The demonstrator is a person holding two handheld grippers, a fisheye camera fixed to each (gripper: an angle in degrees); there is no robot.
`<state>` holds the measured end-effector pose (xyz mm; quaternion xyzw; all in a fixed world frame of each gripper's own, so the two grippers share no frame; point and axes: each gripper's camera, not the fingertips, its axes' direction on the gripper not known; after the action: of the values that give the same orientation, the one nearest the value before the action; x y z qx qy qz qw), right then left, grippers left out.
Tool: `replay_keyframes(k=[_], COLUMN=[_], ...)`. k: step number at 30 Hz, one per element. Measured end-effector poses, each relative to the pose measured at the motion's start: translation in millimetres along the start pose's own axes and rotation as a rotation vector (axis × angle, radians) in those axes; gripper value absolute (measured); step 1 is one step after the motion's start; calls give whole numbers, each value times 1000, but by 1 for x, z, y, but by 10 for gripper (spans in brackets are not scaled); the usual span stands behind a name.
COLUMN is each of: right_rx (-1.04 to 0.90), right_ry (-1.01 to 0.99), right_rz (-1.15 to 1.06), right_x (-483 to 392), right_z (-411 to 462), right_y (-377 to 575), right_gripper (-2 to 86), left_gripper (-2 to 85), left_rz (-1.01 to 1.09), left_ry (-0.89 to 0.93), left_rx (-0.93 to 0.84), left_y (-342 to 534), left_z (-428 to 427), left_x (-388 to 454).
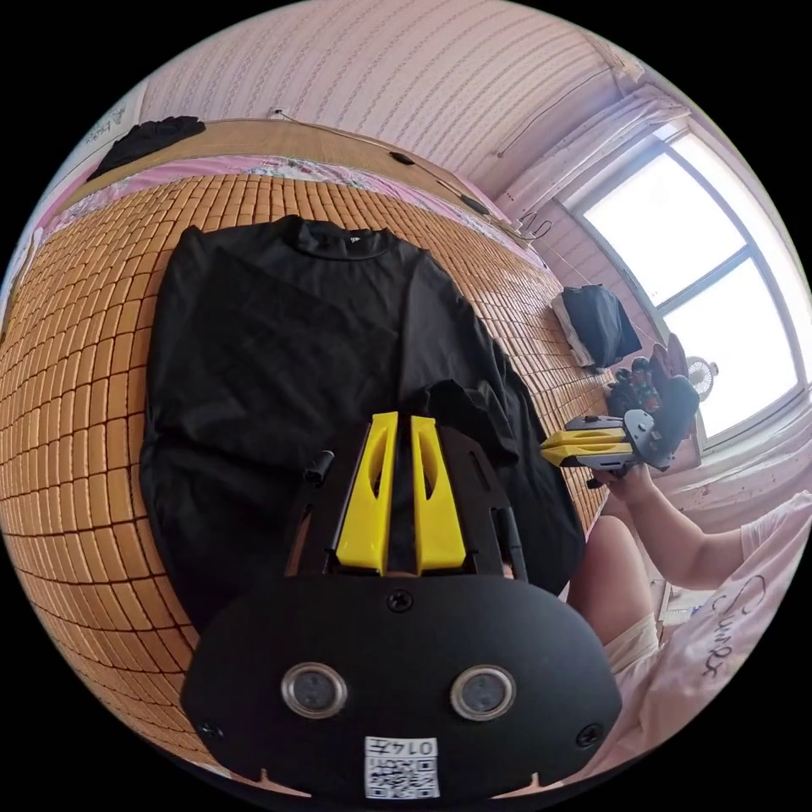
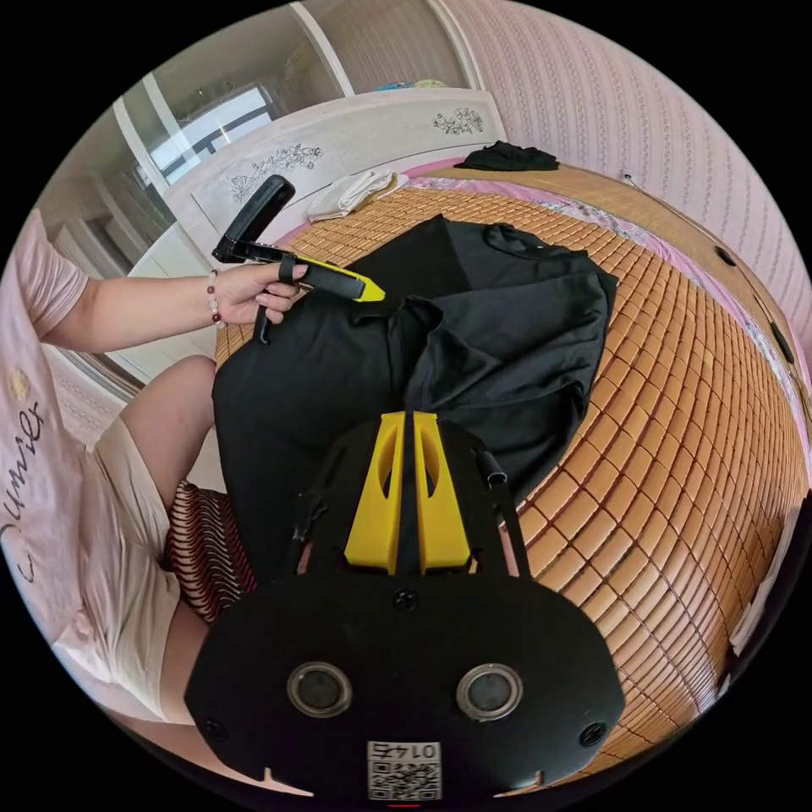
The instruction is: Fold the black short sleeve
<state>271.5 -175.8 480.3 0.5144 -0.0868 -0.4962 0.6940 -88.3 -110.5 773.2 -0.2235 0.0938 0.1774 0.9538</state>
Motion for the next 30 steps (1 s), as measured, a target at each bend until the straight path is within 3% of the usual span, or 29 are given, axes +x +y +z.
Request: replay_keyframes(k=[8,12,18,24,30], right_rx=[8,-158,-152,-61,30], right_ry=[-20,165,97,-89,236], right_rz=[29,45,-9,48,72], right_x=[-6,-18,-31,-17,4], right_z=[1,27,-3,-38,-59], right_y=[-52,-76,-78,-72,-96], right_gripper=[75,48,19,60,72], left_gripper=[80,50,32,65,58], left_rz=[225,271,236,184,291], left_ry=[-102,-189,-146,-61,-40], left_rx=[-58,-188,-221,-237,-122], left_y=[-36,-52,-46,-58,-143], left_z=[6,30,7,-19,-24], left_x=[33,36,13,-13,10])
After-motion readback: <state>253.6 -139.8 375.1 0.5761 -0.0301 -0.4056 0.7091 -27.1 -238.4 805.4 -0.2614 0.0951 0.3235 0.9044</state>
